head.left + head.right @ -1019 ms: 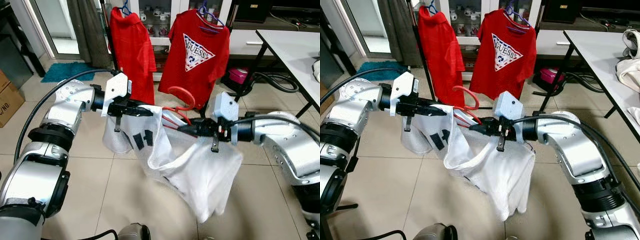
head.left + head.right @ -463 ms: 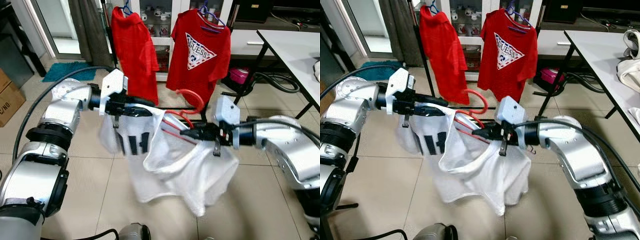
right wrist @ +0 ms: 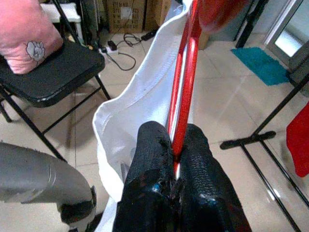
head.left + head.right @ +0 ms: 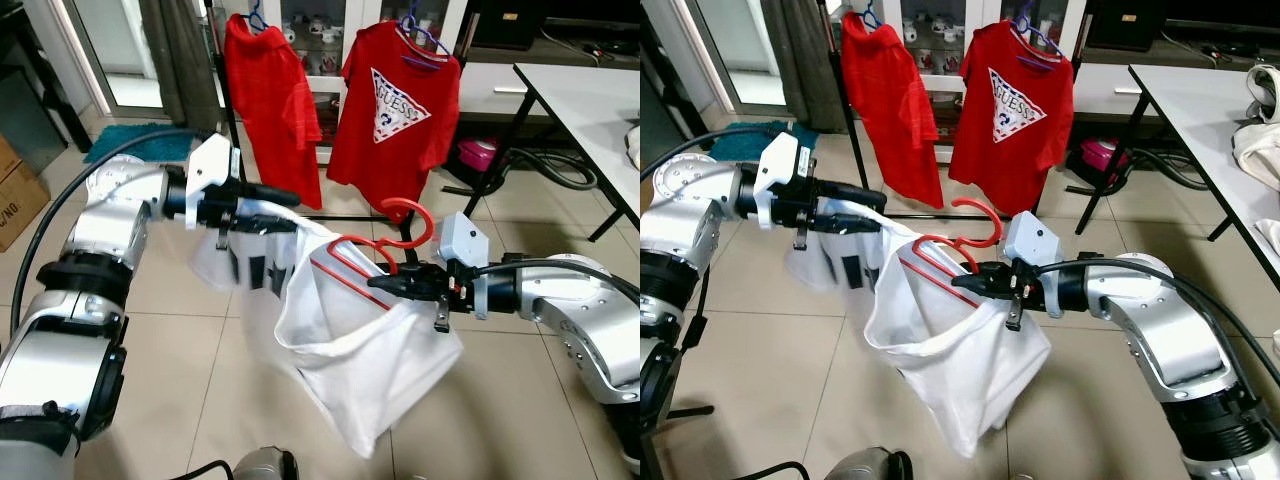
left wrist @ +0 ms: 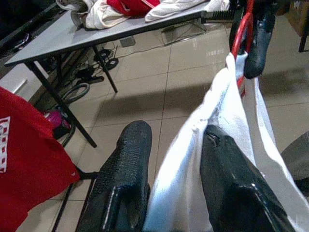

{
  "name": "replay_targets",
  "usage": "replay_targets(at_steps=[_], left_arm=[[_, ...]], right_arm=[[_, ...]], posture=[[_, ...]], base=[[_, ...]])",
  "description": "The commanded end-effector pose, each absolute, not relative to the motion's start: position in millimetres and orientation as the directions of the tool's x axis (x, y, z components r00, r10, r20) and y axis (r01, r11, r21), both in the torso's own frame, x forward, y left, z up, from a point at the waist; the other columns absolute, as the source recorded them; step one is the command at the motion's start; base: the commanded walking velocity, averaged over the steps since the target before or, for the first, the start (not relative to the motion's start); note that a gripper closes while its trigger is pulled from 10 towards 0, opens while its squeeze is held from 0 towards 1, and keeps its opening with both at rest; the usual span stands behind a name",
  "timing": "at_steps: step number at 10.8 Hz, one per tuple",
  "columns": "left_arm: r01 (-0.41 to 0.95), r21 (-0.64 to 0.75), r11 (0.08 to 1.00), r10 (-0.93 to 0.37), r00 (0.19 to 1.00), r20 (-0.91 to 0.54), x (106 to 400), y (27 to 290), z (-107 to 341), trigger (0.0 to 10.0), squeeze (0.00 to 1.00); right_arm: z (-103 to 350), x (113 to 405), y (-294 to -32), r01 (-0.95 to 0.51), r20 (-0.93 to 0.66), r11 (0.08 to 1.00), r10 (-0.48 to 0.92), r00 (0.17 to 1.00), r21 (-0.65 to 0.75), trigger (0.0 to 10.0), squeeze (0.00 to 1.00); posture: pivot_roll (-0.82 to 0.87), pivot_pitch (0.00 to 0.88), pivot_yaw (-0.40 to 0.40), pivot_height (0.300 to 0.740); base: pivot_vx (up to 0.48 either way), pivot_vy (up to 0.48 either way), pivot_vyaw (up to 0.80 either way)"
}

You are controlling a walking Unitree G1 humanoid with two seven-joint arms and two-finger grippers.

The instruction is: Hang hanger

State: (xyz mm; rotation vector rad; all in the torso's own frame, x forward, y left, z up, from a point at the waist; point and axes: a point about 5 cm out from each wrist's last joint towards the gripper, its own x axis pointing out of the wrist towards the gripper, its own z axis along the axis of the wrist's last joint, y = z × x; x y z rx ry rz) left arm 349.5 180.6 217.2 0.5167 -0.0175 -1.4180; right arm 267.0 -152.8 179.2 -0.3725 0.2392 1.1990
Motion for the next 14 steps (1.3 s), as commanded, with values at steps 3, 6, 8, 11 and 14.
replay_targets(at_steps=[3,6,8,11,14], left_arm=[[0.935,0.354,-0.011,-0.926,0.123,-0.356,343.7,182.2,217.4,10.0,1.00],[0.921,0.369,0.126,-0.959,0.208,-0.193,352.3,167.1,221.3,10.0,1.00],[0.884,0.209,0.417,-0.900,0.434,-0.040,345.6,169.7,197.1,10.0,0.00],[0.664,0.084,0.743,-0.660,0.748,-0.067,320.6,181.8,150.1,10.0,0.00],[0.345,0.079,0.935,-0.334,0.934,-0.128,290.5,200.2,120.9,10.0,0.00]], right_arm=[[172.1,266.8,-156.4,-0.943,-0.431,0.305,0.839,0.332,-0.134,0.0,0.00],[162.2,266.0,-159.0,-0.936,-0.470,0.333,0.812,0.346,-0.113,0.0,0.00],[128.3,267.5,-158.0,-0.786,-0.404,0.616,0.709,0.578,-0.043,0.0,0.00],[100.0,270.9,-153.7,-0.402,-0.294,0.911,0.410,0.863,0.092,7.3,0.00],[90.2,267.7,-157.8,-0.100,-0.261,0.990,0.123,0.957,0.101,10.0,0.00]], posture=[[-0.13,0.000,0.017,0.740],[-0.14,0.000,0.037,0.740],[-0.12,0.000,0.041,0.740],[-0.11,0.009,0.039,0.740],[-0.10,0.032,0.032,0.740]], base=[[0.000,0.000,0.00],[0.000,0.000,0.00],[0.000,0.000,0.00],[0.000,0.000,0.00],[0.219,0.000,0.00]])
